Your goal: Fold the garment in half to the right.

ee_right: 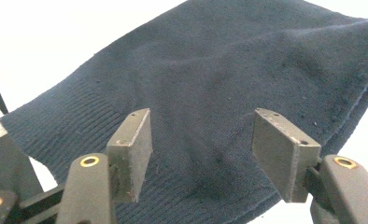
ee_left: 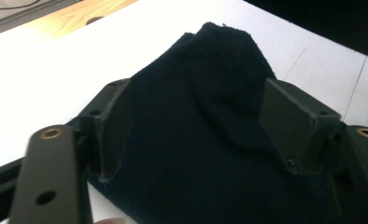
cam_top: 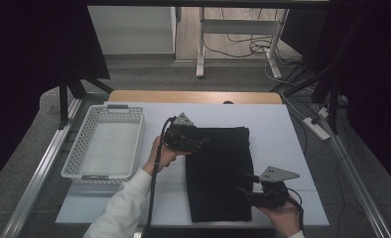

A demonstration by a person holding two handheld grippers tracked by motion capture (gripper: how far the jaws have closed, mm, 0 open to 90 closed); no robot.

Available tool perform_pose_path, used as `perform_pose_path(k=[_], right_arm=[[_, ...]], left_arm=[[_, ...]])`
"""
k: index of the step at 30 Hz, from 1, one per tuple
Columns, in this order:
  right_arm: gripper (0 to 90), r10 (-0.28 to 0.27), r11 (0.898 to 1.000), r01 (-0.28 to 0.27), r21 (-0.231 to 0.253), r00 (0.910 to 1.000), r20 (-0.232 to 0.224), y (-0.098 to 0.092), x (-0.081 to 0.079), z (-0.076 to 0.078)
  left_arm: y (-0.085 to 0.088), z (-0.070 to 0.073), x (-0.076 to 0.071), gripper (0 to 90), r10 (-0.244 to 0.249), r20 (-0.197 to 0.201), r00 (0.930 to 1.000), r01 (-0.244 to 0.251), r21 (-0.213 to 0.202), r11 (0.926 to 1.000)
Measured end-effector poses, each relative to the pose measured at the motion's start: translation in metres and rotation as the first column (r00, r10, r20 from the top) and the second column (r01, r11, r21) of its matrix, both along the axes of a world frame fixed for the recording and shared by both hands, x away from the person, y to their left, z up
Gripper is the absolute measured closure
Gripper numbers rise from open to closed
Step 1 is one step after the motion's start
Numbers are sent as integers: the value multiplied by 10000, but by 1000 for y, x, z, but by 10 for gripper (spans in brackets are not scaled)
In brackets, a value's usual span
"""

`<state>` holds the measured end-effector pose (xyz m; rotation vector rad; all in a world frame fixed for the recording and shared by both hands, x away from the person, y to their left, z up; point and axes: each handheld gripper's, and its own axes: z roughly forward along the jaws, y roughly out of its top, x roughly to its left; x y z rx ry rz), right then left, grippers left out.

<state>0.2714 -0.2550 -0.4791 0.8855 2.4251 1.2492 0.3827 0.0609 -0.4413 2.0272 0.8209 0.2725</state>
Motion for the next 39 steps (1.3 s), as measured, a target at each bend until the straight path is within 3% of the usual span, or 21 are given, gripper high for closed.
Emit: perform_pose_path(k=[9,16,26,31,34,39], right_arm=[[357,273,9995,-276,136,9994,210,-6,0,6],[324,952,9953,-943,-213,9942,492,-5,-3,15],[291,1460,9890,-1449,-294,9884,414,-6,-2,21],[281,1952,9784,-1934,-730,9806,181,3,-3,19],[281,2382,9665,-2376,-968,9712,-62,10,-2,18],[281,2863,9460,-2878,-1493,9576,-319,22,-3,14]], left_arm=[[6,0,-6,220,59,-37,10000,-59,20,10000],[8,0,-9,133,9,-195,9998,-5,231,9997],[15,0,-13,118,88,-202,9998,-82,289,9995],[16,-6,-10,107,247,-604,9979,-209,618,9979],[18,-10,-10,111,372,-778,9963,-321,660,9973],[20,-9,-15,110,499,-644,9967,-458,628,9970]])
